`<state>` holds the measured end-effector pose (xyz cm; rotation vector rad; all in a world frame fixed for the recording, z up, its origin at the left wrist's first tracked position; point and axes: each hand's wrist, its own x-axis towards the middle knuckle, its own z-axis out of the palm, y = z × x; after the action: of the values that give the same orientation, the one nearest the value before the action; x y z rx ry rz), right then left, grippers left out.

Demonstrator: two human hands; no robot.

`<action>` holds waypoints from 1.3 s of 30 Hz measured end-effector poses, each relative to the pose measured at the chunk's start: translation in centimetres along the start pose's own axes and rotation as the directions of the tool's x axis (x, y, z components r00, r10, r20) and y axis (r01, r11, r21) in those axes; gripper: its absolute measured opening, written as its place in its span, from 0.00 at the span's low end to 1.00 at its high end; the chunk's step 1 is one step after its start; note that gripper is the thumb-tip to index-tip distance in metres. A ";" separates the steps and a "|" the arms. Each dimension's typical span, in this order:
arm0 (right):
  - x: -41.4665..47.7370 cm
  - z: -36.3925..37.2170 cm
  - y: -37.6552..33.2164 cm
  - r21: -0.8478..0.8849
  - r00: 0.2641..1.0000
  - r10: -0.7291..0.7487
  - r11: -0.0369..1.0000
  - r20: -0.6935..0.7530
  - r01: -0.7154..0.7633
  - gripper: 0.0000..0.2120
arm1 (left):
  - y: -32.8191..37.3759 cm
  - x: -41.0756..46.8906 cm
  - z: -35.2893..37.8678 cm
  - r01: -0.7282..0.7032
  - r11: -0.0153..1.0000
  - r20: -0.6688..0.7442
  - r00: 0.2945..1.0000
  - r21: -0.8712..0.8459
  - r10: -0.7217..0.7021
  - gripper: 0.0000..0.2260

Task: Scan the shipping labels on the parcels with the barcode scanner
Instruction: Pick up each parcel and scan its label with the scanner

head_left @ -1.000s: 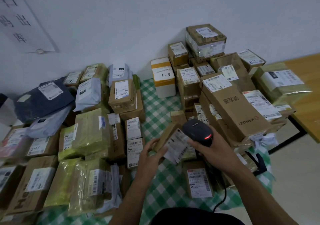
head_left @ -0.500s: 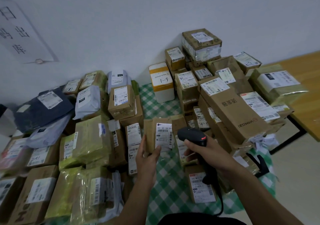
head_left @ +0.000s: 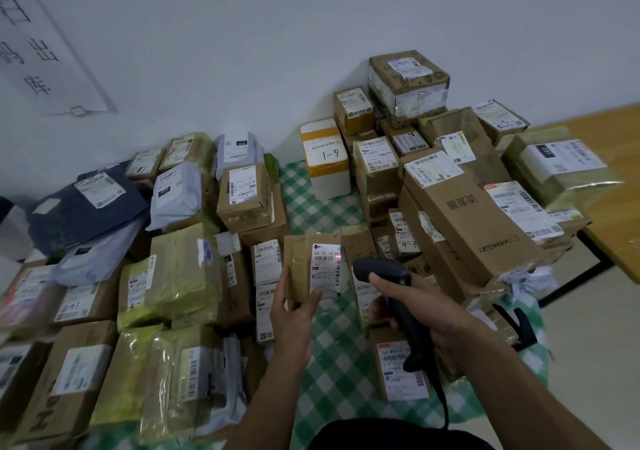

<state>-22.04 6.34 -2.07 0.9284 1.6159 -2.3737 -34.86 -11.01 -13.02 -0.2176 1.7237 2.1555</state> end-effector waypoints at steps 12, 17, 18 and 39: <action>-0.5 0.4 0.5 -0.029 1.000 -0.017 0.999 0.010 0.017 0.13 | -0.3 -1.1 -1.1 -0.012 1.000 -0.010 1.000 0.009 0.012 0.33; 0.8 0.1 2.1 -0.327 0.986 -0.163 0.935 -0.040 0.141 0.16 | -0.9 -3.1 -4.7 0.018 0.995 -0.015 1.000 0.102 -0.016 0.28; 0.5 -0.1 2.6 -0.374 0.979 -0.197 0.913 -0.059 0.162 0.18 | -1.1 -4.5 -5.3 0.057 0.997 -0.017 0.998 0.045 -0.057 0.26; 1.2 3.6 6.2 -0.512 0.981 -0.054 0.847 0.185 0.143 0.15 | -7.1 -8.9 -10.8 0.287 0.522 -0.359 0.933 0.803 0.039 0.29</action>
<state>-21.84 0.86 -6.77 0.5333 2.1184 -1.8274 -25.15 -21.83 -18.97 -0.4307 2.6436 0.9565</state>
